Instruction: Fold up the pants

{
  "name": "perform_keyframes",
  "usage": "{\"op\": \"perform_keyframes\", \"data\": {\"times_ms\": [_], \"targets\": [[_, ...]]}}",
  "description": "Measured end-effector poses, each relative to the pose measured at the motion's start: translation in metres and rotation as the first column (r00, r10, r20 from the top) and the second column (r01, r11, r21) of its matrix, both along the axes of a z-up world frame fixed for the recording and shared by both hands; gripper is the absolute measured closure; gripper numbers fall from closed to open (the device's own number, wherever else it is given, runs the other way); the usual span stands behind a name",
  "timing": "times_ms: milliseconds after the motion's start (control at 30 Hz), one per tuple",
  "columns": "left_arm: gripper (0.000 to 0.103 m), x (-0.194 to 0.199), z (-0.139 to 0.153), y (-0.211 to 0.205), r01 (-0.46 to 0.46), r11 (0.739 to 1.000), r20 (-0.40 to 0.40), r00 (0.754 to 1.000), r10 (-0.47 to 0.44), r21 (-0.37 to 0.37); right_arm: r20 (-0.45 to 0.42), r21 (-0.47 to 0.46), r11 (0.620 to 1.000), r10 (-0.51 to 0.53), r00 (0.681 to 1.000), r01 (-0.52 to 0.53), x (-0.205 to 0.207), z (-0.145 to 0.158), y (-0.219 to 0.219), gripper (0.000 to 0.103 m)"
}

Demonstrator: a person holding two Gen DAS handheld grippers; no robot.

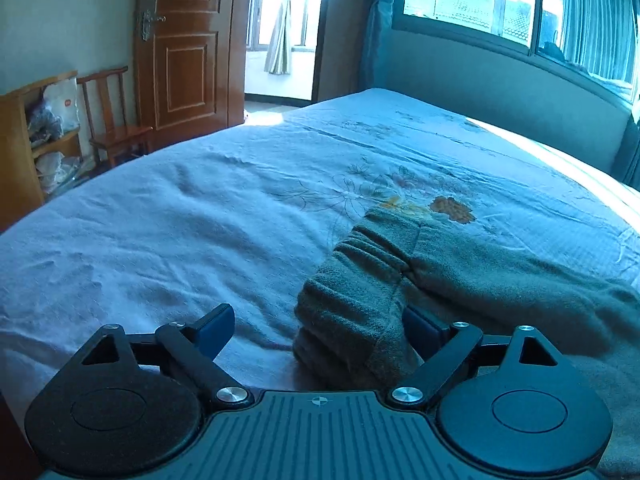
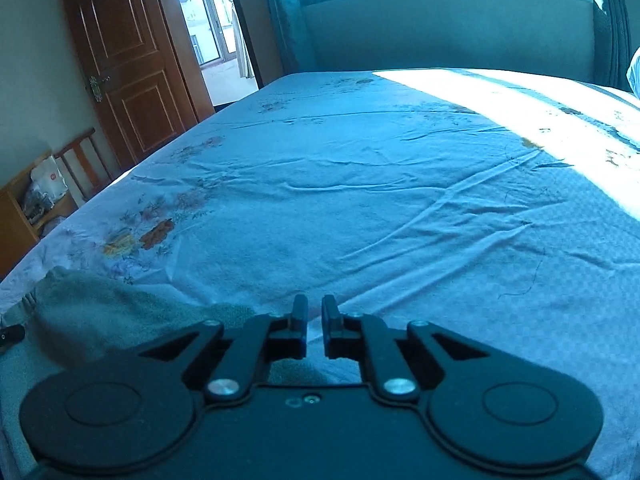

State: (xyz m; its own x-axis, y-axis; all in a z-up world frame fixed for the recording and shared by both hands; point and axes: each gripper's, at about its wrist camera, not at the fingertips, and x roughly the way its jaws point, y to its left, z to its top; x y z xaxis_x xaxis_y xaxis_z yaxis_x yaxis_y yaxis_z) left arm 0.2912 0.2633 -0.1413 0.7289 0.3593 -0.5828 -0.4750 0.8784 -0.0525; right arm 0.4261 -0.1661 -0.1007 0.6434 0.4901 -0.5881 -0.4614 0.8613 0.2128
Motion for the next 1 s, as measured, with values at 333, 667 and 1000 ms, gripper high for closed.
{"op": "perform_keyframes", "data": {"times_ms": [333,667,1000], "targets": [[0.000,-0.013,0.024,-0.055,0.095,0.995,0.004,0.995,-0.095,0.020,0.068,0.089,0.988,-0.129,0.989,0.123,-0.116,0.033,-0.100,0.023],[0.000,-0.020,0.019,-0.117,0.231,0.970,-0.034,0.973,-0.229,0.075,0.061,0.010,0.917,-0.399,0.915,0.400,-0.166,0.001,-0.199,0.027],[0.000,-0.040,0.001,-0.113,0.201,0.978,-0.022,0.979,-0.202,-0.058,-0.033,0.160,0.714,-0.686,0.727,0.681,-0.219,-0.026,-0.318,0.038]]}}
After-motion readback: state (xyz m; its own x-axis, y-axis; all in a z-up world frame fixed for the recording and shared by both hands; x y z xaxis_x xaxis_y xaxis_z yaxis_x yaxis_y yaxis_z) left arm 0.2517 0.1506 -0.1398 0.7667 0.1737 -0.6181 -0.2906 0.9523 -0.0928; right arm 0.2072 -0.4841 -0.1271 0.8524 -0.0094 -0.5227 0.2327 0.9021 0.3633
